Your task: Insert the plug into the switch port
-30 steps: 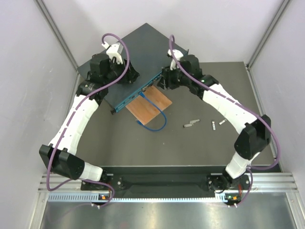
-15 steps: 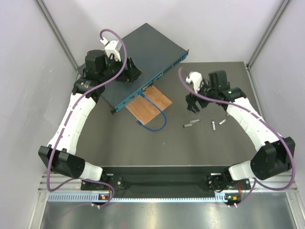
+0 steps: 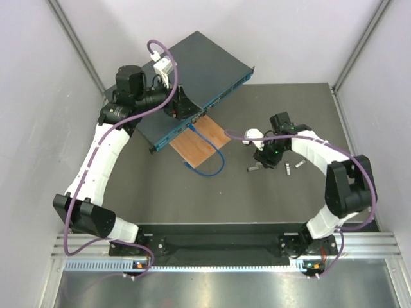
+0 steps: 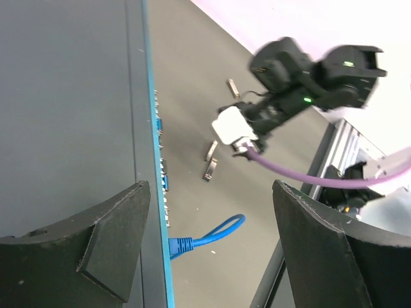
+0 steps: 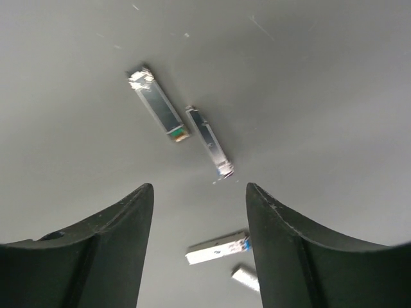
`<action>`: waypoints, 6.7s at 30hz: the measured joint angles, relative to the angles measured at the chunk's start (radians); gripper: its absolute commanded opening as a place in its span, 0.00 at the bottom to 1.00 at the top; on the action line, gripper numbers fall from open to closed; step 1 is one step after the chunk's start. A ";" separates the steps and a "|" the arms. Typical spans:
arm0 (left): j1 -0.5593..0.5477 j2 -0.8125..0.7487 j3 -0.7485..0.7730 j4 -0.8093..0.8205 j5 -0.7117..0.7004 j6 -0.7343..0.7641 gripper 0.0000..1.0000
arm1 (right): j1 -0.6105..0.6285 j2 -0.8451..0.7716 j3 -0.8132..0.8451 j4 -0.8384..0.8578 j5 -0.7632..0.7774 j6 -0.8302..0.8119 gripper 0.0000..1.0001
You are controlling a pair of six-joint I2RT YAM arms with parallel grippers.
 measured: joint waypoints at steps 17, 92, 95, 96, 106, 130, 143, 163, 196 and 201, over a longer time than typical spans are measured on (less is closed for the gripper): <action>0.000 0.008 0.000 0.001 0.039 0.011 0.80 | -0.017 0.141 -0.050 0.171 0.034 -0.155 0.38; -0.352 0.069 -0.415 0.798 0.288 -0.947 0.00 | 0.565 -0.930 -0.469 0.801 0.271 -0.548 0.94; -0.346 0.058 -0.395 0.659 0.295 -0.805 0.00 | 0.565 -0.920 -0.420 0.661 0.277 -0.496 0.96; -0.346 0.058 -0.370 0.575 0.292 -0.731 0.00 | 0.564 -0.909 -0.383 0.586 0.276 -0.464 0.96; -0.341 0.004 -0.297 0.102 0.284 -0.293 0.00 | 0.510 -0.899 -0.219 0.177 0.091 -0.204 1.00; -0.341 -0.007 -0.309 -0.231 0.404 -0.066 0.00 | 0.552 -0.621 0.016 -0.008 -0.124 0.087 0.55; -0.341 -0.007 -0.314 -0.211 0.427 -0.111 0.00 | 0.608 -0.608 0.016 0.030 -0.104 0.071 0.33; -0.341 -0.007 -0.315 -0.187 0.433 -0.141 0.00 | 0.621 -0.598 0.016 0.035 -0.071 0.051 0.08; 0.013 0.005 0.016 0.008 -0.310 -0.156 0.82 | 0.303 -0.206 0.247 0.183 0.171 0.727 0.00; 0.013 0.005 0.016 -0.014 -0.466 -0.097 0.70 | 0.310 -0.076 0.359 0.202 0.231 0.806 0.00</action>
